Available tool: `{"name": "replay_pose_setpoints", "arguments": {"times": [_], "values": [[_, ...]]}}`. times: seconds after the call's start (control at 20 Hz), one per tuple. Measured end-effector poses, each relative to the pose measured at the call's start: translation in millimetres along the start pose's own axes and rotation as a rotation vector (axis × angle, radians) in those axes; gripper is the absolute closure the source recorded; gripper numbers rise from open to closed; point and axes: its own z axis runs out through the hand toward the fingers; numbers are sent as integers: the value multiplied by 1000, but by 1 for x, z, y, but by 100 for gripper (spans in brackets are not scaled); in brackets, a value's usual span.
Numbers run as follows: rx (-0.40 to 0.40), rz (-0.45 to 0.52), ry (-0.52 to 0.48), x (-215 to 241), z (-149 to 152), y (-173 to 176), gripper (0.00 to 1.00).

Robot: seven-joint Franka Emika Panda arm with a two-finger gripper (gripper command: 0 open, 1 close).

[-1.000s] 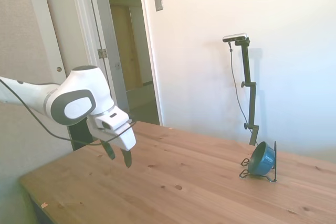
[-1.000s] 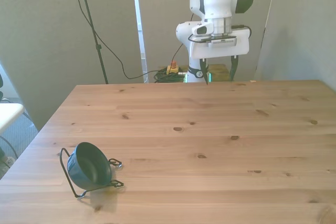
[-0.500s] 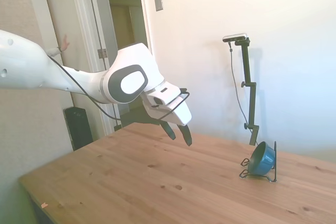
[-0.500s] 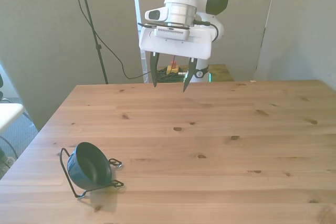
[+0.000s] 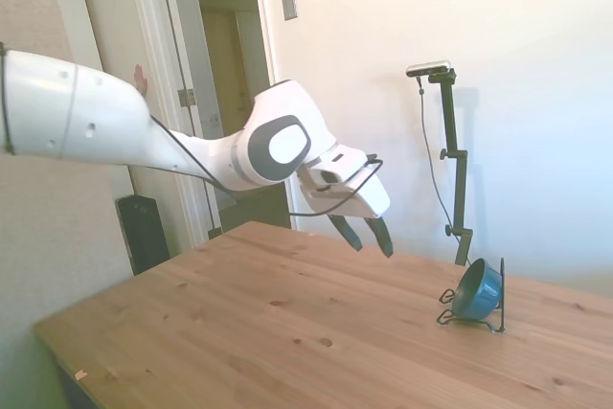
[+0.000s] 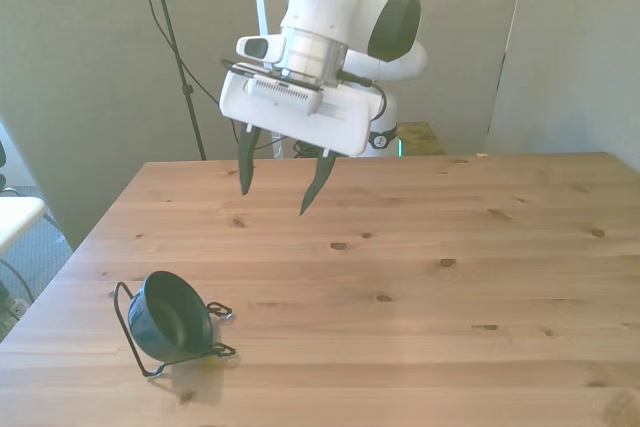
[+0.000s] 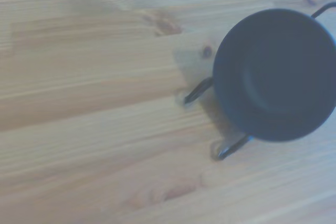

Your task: Unload the bowl

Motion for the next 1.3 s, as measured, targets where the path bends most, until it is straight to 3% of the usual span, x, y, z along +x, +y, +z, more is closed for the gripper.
{"name": "replay_pose_setpoints", "arguments": {"times": [0.25, 0.55, 0.85, 1.3], "values": [[-30, 24, 93, 49, 29, -11, 0], [-103, 65, 139, 91, 59, 5, 0], [-146, 76, 146, 108, 95, 15, 0], [-152, 53, 167, 108, 111, -16, 0]]}}
